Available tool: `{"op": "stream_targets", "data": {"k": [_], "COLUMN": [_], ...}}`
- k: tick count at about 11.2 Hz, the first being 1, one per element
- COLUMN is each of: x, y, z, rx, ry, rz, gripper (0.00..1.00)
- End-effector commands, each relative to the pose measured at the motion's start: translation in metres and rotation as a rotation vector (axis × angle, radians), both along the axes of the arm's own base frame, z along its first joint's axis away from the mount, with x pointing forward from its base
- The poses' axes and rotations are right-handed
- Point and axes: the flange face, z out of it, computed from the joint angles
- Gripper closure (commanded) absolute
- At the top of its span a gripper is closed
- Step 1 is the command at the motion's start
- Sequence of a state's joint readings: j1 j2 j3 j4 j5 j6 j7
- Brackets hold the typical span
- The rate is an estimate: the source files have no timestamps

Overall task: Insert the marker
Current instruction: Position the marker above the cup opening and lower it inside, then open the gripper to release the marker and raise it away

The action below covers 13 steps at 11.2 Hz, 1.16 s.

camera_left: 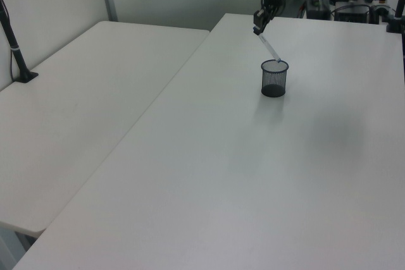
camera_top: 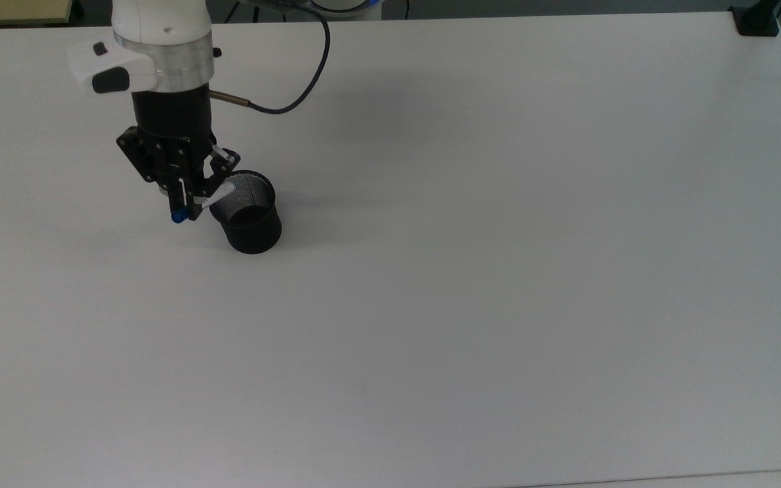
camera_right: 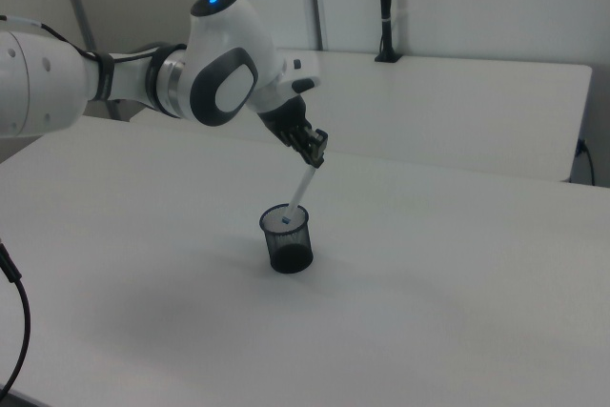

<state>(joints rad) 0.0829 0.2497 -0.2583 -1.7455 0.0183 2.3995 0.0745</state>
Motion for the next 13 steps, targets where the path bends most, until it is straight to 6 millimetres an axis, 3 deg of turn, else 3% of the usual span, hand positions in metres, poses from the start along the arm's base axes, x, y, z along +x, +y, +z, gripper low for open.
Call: {"op": "stream_targets", "data": {"k": [1, 3, 4, 5, 6, 9, 10, 13], "x": [-0.009, -0.008, -0.008, -0.009, -0.009, -0.008, -0.008, -0.022], "y": [0.008, 0.011, 0.012, 0.014, 0.017, 0.034, 0.04, 0.056], "z": [-0.022, -0.036, -0.037, -0.037, -0.036, -0.024, -0.008, 0.071], "rx": [0.013, 0.01, 0.011, 0.012, 0.022, 0.058, 0.068, 0.102], "ry": [0.019, 0.042, 0.049, 0.056, 0.053, 0.054, 0.1, 0.261], "rz": [-0.007, -0.002, -0.001, 0.002, -0.006, -0.056, -0.05, -0.013], "gripper": [0.97, 0.9, 0.78, 0.57, 0.03, 0.0, 0.0, 0.0]}}
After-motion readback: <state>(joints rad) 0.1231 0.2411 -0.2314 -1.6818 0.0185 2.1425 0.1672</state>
